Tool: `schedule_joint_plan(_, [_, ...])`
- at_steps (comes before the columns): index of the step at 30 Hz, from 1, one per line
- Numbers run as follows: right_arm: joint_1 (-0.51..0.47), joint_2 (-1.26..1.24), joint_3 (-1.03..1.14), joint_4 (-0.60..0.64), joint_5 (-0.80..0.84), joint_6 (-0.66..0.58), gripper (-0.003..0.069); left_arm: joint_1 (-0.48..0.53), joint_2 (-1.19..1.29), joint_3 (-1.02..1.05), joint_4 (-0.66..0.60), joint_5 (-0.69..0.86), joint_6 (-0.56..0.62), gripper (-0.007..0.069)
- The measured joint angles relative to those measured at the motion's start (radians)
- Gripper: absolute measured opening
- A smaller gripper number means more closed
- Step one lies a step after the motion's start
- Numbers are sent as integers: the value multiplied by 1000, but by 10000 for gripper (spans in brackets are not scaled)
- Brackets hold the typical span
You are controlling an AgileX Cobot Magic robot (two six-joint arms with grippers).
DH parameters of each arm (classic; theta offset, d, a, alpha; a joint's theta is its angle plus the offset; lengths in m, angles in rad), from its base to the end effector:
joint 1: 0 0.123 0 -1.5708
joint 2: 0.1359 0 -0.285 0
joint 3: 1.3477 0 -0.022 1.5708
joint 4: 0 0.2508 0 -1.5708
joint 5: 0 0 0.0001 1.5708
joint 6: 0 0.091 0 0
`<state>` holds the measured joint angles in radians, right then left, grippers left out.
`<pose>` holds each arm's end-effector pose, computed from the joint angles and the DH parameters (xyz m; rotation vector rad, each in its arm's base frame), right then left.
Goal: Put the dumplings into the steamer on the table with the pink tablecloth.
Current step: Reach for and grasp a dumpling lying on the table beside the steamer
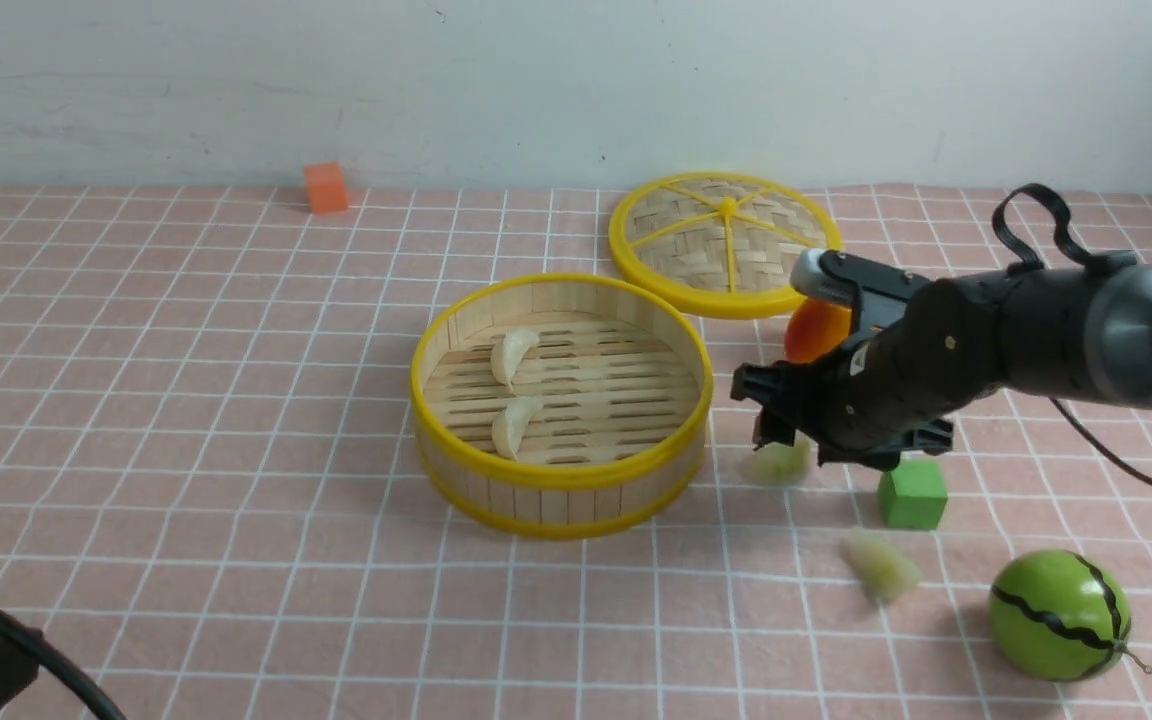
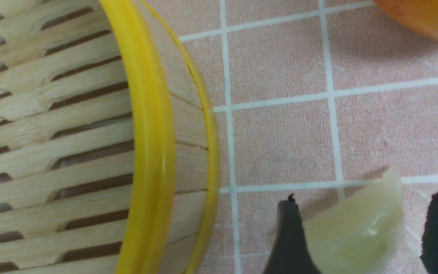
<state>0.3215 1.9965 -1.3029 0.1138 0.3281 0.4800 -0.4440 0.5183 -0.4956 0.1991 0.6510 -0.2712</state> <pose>0.4017 0.1373 0.1663 0.3236 2.5324 0.4124 0.0935 -0.0324 0.2852 0.2858 2.1303 -0.1955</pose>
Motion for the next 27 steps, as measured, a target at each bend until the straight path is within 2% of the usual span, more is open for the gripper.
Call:
schedule_joint_plan(1, [2, 11, -1, 2, 3, -35, 388, 0, -10, 54, 1, -86, -20, -14])
schedule_joint_plan(2, [2, 11, -2, 3, 3, -40, 388, 0, -11, 59, 1, -106, -21, -14])
schedule_joint_plan(5, [4, 11, -13, 3, 37, -143, 276, 0, -11, 116, 2, -214, -33, -14])
schedule_joint_plan(6, [4, 11, -13, 3, 37, -149, 269, 0, -11, 117, 2, -217, -33, -14])
schedule_joint_plan(7, [4, 10, -19, 3, 56, -190, 218, 0, -11, 123, 1, -233, -35, -14])
schedule_joint_plan(8, [4, 10, -22, 4, 63, -202, 206, 0, -11, 124, 1, -236, -35, -14])
schedule_joint_plan(9, [4, 8, -34, 4, 99, -259, 139, 0, -12, 126, 1, -251, -38, -14])
schedule_joint_plan(11, [4, 7, -56, 4, 156, -319, 70, 0, -16, 127, 1, -260, -38, -14])
schedule_joint_plan(14, [5, 9, -103, -1, 301, -361, 2, 0, -18, 127, 1, -272, -38, -14])
schedule_joint_plan(17, [5, 14, -143, -14, 381, -375, 14, 0, -18, 127, 1, -275, -38, -14])
schedule_joint_plan(19, [5, 14, -176, -23, 391, -388, 58, 0, -18, 127, 1, -277, -38, -14])
schedule_joint_plan(23, [6, 18, -200, -26, 358, -391, 202, 0, -18, 127, 2, -283, -38, -14])
schedule_joint_plan(24, [6, 18, -200, -26, 355, -391, 211, 0, -18, 127, 2, -284, -38, -14])
schedule_joint_plan(25, [7, 26, -200, -26, 328, -393, 276, 0, -18, 127, 2, -287, -38, -14])
schedule_joint_plan(26, [8, 29, -200, -26, 325, -393, 283, 0, -18, 127, 2, -287, -38, -14])
schedule_joint_plan(27, [9, 51, -200, -26, 285, -393, 339, 0, -18, 127, 2, -287, -38, -14])
